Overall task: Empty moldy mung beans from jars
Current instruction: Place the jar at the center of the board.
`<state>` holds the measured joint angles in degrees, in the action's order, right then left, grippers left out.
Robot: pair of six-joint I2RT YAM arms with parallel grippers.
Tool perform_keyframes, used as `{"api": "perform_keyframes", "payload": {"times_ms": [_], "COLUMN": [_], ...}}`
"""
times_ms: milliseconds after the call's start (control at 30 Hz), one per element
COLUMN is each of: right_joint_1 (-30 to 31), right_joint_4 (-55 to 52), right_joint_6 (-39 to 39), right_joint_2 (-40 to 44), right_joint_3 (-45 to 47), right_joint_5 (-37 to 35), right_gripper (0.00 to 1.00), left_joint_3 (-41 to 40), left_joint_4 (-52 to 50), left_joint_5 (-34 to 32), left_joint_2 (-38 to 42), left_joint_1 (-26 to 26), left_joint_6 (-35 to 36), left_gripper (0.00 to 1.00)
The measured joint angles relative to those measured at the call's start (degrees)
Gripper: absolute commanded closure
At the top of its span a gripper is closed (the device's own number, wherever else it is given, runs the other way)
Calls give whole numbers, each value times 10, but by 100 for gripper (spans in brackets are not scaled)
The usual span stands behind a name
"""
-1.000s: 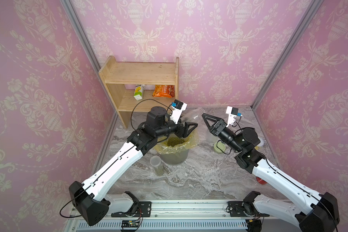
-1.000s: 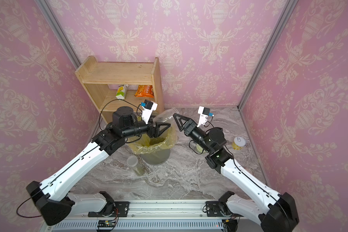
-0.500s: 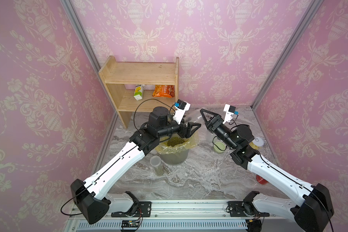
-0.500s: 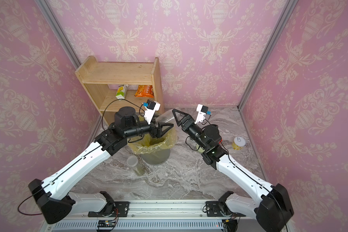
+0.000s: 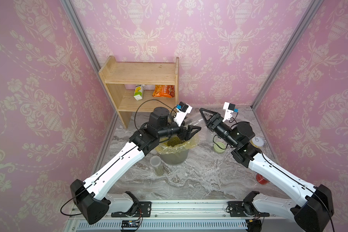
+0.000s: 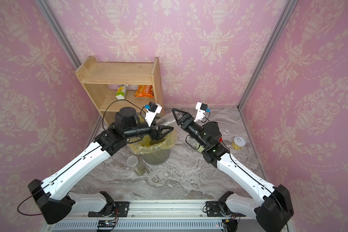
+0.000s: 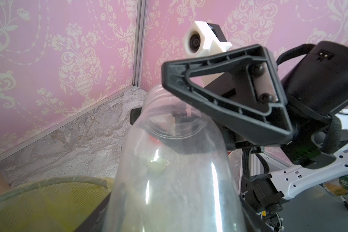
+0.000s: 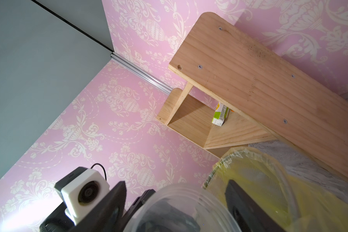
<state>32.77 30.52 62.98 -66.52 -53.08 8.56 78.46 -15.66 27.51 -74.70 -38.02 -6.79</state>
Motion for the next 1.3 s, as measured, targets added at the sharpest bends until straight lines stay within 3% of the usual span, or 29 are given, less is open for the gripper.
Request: {"api": "perform_keyframes", "payload": {"times_ms": [400, 767, 1100, 1300], "right_joint_1": [-7, -8, -8, -8], "right_joint_4": [-60, -64, -60, -71], "right_joint_6": [7, 26, 47, 50], "right_joint_2": [13, 20, 24, 40], "right_joint_3": [-6, -4, 2, 6], "right_joint_5": [54, 50, 40, 31], "right_gripper": [23, 32, 39, 44], "left_joint_3": [10, 13, 14, 12], "left_joint_4": [-55, -54, -54, -47], "left_joint_5": [-8, -4, -8, -8], "left_joint_2": [7, 7, 7, 7], "left_joint_1": [0, 0, -1, -8], "left_joint_6": [56, 64, 64, 64], "left_gripper": [61, 59, 42, 42]}}
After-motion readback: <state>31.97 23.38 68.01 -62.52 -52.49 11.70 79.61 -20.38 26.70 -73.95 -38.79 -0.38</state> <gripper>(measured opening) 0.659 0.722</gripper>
